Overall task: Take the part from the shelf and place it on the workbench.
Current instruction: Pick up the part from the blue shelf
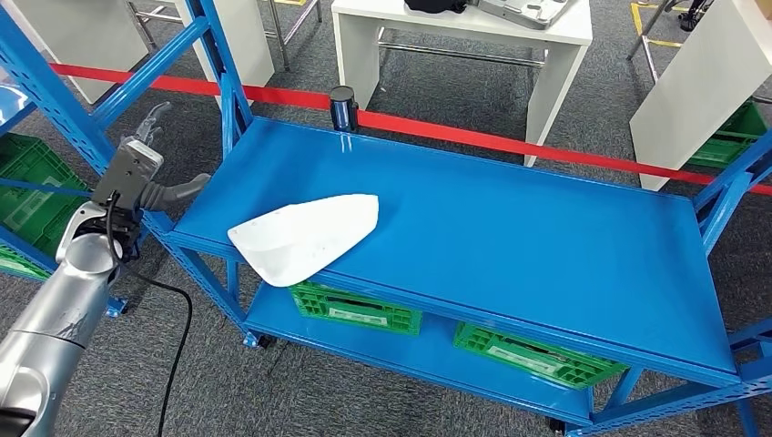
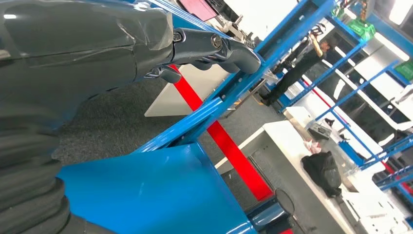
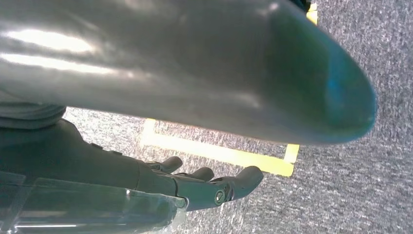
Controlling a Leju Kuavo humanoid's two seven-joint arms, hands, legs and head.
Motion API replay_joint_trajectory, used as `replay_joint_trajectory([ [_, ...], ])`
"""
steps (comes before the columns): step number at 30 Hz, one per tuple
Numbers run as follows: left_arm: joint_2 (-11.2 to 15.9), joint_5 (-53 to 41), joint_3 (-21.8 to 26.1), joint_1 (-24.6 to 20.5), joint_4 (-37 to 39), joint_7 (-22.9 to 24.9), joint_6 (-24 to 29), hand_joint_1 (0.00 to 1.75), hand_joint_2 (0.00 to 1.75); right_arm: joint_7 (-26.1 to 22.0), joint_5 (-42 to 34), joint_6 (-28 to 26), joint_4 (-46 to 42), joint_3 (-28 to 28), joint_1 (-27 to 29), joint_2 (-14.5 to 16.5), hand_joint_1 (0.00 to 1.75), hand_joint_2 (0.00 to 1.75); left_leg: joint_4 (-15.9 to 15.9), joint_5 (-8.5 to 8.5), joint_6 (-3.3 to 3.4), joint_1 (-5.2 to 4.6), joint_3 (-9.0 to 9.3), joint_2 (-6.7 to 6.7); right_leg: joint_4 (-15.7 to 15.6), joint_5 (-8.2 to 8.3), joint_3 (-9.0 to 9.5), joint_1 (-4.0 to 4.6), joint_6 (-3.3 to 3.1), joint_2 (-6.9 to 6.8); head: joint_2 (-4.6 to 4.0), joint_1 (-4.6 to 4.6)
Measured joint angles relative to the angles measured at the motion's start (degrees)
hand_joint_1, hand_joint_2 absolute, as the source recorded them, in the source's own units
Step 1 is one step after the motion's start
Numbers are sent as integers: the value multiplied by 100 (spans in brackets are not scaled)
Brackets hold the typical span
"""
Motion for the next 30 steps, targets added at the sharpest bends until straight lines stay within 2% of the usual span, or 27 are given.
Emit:
replay_joint_trajectory([
  [9,-86,-807,-333,-431,178,-207,-16,0,175,-46,-9,-38,0,-58,-6,151,0,0,1,0,0,-2,-2,-1,0,0,-4,-3,0,-1,0,1],
  [16,-394,-1136,-757,-761,415,-330,-34,0,175,-48,-71,-109,0,-95,-7,244,0,0,2,0,0,-3,-2,2,0,2,-2,-3,1,3,0,1],
  [23,-716,-1125,-1101,-1051,702,-257,-526,0,175,-12,-211,-199,0,-153,-4,309,0,0,2,0,0,-2,-4,-2,0,1,-4,-3,1,0,0,1],
  [27,-911,-1088,-1300,-1194,909,-245,-665,0,175,61,-310,-505,-7,-236,-23,475,0,0,2,0,0,-2,-4,0,0,1,-5,-2,1,2,0,1],
  [30,-1072,-1076,-1448,-1260,1085,-257,-712,0,175,61,-313,-479,-17,-262,-32,533,0,0,3,0,0,-2,-4,-1,0,1,-5,-3,1,1,0,1],
])
